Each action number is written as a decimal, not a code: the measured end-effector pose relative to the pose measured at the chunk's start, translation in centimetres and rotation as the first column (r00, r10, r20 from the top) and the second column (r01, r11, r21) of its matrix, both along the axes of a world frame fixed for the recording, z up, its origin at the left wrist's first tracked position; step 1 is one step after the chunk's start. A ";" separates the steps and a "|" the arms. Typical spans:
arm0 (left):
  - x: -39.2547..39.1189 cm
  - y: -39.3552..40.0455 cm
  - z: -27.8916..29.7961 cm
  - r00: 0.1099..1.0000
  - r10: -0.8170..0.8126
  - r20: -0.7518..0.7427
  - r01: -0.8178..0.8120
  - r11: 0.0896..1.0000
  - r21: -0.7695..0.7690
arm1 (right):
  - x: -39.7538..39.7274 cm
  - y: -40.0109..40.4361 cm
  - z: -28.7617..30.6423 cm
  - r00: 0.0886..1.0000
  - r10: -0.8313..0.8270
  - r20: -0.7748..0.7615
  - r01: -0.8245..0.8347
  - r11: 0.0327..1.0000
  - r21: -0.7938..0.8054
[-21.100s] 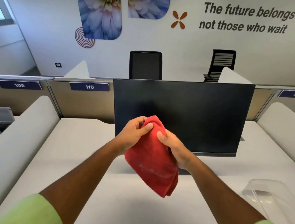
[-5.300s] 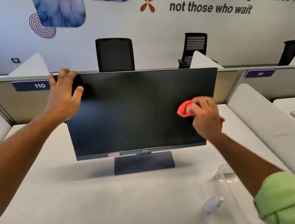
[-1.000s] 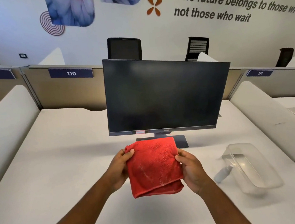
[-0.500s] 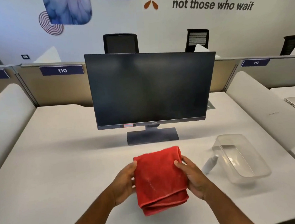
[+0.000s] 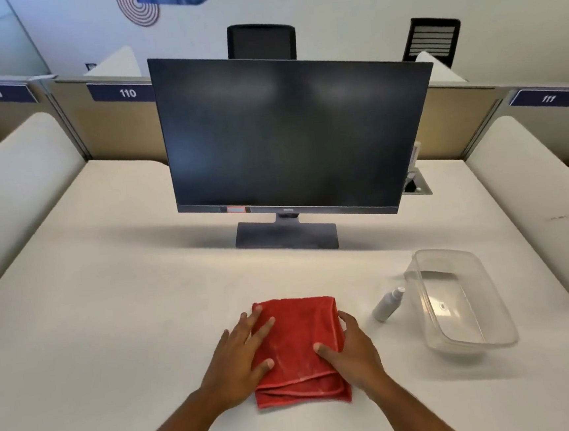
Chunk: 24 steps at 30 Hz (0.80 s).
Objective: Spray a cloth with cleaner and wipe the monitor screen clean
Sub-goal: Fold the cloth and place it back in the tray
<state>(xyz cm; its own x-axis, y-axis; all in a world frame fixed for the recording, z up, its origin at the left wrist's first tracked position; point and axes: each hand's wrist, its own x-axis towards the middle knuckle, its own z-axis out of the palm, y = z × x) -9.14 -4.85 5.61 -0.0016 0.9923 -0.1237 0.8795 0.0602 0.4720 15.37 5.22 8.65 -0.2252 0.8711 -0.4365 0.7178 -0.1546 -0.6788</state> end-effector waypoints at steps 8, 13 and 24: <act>-0.8 -0.6 -0.2 0.986 -0.101 -0.135 0.078 0.983 -0.166 | 0.3 -0.2 0.2 0.985 -0.090 -0.149 0.083 0.995 -0.051; -1.0 -0.3 -0.2 0.985 -0.115 -0.127 0.092 0.981 -0.170 | -3.0 -1.3 1.9 0.991 0.026 -0.129 -0.008 0.990 0.142; -2.3 -0.2 -1.4 0.983 -0.176 -0.052 0.169 0.978 -0.119 | -10.9 -5.3 0.9 0.949 0.293 0.120 -0.310 0.937 0.159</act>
